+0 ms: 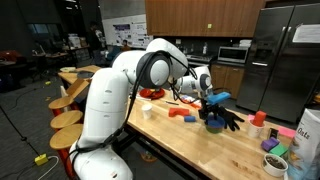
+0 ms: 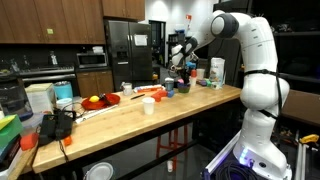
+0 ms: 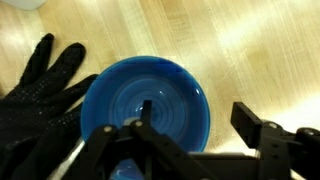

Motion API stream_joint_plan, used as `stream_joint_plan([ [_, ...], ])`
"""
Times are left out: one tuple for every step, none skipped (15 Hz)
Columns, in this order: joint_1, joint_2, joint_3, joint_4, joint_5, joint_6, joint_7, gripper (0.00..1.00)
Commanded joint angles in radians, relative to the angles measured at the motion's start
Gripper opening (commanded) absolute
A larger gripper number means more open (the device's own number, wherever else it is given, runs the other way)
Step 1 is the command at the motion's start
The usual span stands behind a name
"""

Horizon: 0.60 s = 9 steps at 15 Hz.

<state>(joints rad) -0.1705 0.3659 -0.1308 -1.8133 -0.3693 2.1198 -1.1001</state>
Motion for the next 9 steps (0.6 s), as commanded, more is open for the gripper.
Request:
stream_joint_plan([
  [-0.002, -0.026, 0.007, -0.026, -0.011, 0.003, 0.016, 1.0],
  [-0.003, -0.023, 0.01, -0.027, -0.006, 0.007, 0.015, 1.0],
  [-0.003, -0.018, 0.011, -0.028, -0.005, 0.005, 0.012, 1.0],
  [-0.004, -0.016, 0.014, -0.03, 0.0, 0.007, 0.012, 1.0],
  [-0.004, -0.012, 0.017, -0.03, 0.003, 0.003, 0.01, 1.0],
  [-0.005, -0.009, 0.019, -0.033, 0.005, 0.006, 0.006, 1.0],
  [-0.005, -0.007, 0.022, -0.033, 0.007, 0.004, 0.006, 1.0],
  [-0.004, -0.005, 0.025, -0.033, 0.01, 0.003, 0.006, 1.0],
  [-0.006, -0.002, 0.025, -0.035, 0.009, 0.003, 0.003, 1.0],
])
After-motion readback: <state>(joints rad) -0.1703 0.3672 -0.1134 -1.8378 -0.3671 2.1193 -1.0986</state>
